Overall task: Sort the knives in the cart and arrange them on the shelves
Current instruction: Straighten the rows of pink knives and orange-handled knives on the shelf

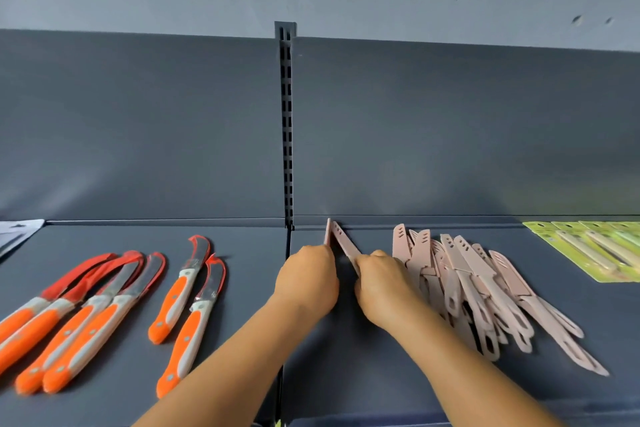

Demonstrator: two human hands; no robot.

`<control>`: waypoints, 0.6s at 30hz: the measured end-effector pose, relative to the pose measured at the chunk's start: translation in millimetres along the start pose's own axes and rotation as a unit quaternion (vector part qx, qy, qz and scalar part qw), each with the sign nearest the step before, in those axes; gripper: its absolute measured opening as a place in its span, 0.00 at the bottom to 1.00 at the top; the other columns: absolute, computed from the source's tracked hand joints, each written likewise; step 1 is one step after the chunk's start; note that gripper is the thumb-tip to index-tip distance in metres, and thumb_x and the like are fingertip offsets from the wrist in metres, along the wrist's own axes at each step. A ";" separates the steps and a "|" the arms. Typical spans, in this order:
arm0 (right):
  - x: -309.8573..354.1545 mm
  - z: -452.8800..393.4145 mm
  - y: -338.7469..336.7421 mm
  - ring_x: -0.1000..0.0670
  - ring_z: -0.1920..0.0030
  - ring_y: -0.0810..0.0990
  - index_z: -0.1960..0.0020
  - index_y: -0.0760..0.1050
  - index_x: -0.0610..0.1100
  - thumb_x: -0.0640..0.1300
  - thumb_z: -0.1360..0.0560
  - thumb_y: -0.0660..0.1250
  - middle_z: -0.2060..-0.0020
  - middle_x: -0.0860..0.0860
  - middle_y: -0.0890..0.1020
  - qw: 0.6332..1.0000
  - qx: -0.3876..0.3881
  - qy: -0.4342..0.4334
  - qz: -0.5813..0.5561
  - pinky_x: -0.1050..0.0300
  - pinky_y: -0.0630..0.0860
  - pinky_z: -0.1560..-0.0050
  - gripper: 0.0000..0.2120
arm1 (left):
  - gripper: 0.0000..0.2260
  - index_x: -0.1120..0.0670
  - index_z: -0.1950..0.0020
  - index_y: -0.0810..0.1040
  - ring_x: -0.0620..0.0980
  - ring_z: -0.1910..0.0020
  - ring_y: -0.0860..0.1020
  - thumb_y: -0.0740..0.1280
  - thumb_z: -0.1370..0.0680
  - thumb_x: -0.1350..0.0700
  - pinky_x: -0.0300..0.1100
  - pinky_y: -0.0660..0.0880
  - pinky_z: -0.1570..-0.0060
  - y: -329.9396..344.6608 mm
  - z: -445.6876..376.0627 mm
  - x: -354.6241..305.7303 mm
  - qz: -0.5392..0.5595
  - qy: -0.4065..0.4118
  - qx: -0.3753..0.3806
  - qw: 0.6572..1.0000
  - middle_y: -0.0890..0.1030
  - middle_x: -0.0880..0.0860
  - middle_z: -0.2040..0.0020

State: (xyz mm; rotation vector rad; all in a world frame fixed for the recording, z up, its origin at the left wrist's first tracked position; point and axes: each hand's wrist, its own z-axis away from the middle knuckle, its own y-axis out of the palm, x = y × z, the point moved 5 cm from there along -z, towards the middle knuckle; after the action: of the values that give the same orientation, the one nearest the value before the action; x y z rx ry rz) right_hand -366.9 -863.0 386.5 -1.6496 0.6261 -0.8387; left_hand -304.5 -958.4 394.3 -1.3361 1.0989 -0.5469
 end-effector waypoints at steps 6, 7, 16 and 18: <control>-8.2 -7.2 -1.3 0.45 0.53 0.77 0.44 0.73 0.48 0.40 0.22 0.58 0.51 0.49 0.80 0.987 -0.058 0.035 -0.147 0.57 0.69 0.60 0.09 | 0.10 0.57 0.47 0.78 0.54 0.58 0.79 0.58 0.21 0.58 0.45 0.78 0.56 1.0 -4.3 12.6 0.090 -0.013 0.008 0.996 0.79 0.54 0.51; -9.3 -7.8 -0.6 0.45 0.53 0.76 0.44 0.74 0.49 0.42 0.21 0.58 0.50 0.49 0.80 0.983 -0.060 0.038 -0.170 0.57 0.70 0.59 0.09 | 0.10 0.57 0.52 0.77 0.53 0.58 0.77 0.57 0.21 0.57 0.45 0.77 0.56 1.2 -4.3 12.9 0.066 0.003 0.018 0.998 0.77 0.53 0.51; -3.4 -4.8 5.7 0.49 0.54 0.74 0.54 0.75 0.47 0.44 0.19 0.53 0.51 0.50 0.75 0.984 -0.028 0.021 -0.174 0.57 0.72 0.55 0.12 | 0.17 0.54 0.32 0.68 0.50 0.33 0.65 0.53 0.18 0.49 0.44 0.64 0.34 16.1 4.1 12.9 0.000 0.176 0.092 0.980 0.66 0.47 0.30; 0.0 -4.0 8.3 0.50 0.50 0.75 0.47 0.77 0.52 0.45 0.19 0.53 0.47 0.51 0.76 0.983 -0.012 0.009 -0.181 0.58 0.72 0.52 0.13 | 0.18 0.52 0.31 0.68 0.49 0.35 0.65 0.52 0.18 0.47 0.42 0.63 0.34 18.4 5.5 9.8 -0.014 0.187 0.075 0.979 0.65 0.47 0.30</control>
State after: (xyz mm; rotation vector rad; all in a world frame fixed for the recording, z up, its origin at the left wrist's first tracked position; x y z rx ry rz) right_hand -369.8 -867.3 378.9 -1.8091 0.3514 -1.1114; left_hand -300.3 -960.1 373.2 -1.1433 1.3150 -0.9104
